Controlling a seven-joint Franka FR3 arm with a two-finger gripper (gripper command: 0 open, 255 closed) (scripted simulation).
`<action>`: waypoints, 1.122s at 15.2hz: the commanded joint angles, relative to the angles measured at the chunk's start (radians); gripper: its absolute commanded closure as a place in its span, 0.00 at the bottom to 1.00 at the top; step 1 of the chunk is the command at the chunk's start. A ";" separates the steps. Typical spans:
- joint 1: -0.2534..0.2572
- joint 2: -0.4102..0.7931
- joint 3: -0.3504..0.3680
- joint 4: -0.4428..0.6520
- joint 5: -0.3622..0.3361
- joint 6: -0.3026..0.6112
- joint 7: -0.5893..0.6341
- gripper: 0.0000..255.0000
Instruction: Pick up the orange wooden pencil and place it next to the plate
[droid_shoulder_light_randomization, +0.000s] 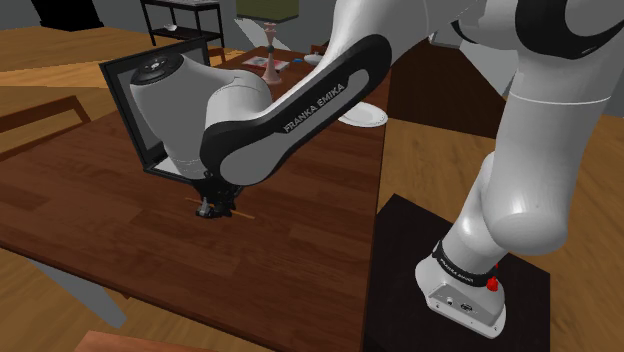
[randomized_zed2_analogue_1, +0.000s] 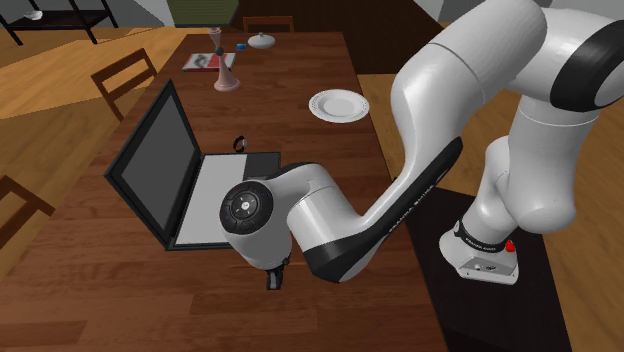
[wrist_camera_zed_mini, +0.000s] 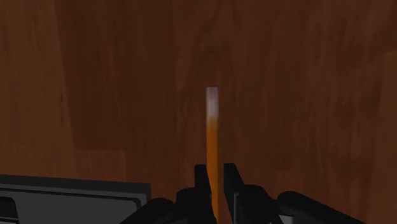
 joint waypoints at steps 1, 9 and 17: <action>0.000 0.001 0.000 0.000 0.000 0.000 0.000 1.00; -0.004 -0.028 0.006 0.019 0.023 -0.042 -0.022 1.00; -0.010 -0.078 0.015 0.069 0.061 -0.130 -0.061 1.00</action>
